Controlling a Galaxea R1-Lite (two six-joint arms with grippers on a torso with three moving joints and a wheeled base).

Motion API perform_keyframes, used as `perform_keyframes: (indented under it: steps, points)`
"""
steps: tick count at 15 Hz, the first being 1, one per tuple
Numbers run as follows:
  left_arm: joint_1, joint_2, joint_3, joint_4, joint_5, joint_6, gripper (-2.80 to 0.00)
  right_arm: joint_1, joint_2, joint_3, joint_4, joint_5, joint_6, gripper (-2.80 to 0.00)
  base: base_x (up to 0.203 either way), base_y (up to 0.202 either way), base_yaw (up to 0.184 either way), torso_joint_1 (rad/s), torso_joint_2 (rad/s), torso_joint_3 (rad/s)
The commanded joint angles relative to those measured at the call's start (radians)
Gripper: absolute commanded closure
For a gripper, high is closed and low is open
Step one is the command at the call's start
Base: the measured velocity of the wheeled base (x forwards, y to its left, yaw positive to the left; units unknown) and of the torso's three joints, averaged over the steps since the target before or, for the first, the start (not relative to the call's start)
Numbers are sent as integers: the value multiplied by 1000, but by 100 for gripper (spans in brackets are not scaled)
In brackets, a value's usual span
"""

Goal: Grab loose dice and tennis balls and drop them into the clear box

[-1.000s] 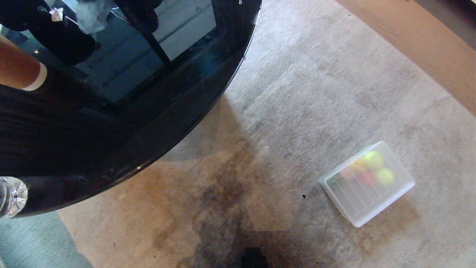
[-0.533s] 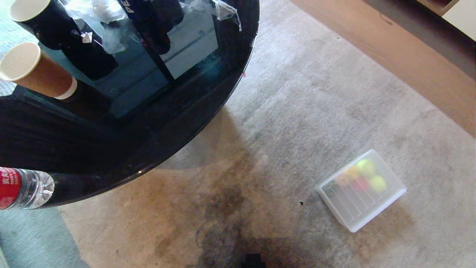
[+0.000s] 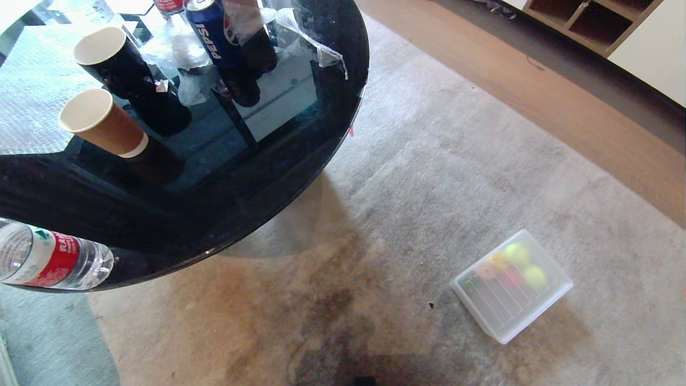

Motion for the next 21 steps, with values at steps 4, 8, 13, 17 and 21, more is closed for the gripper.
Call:
perform_keyframes:
  steps: [4,8,13,17,21]
  points:
    - [0,0,0,0,0,-1,0,0,3,0,0,0,-1,0,0,0,0,3,2,203]
    - [0,0,0,0,0,-1,0,0,3,0,0,0,-1,0,0,0,0,2,1,200]
    - [0,0,0,0,0,-1,0,0,3,0,0,0,-1,0,0,0,0,3,2,202]
    - [0,0,0,0,0,-1,0,0,3,0,0,0,-1,0,0,0,0,1,1,205]
    - [0,0,0,0,0,-1,0,0,3,0,0,0,-1,0,0,0,0,3,1,203]
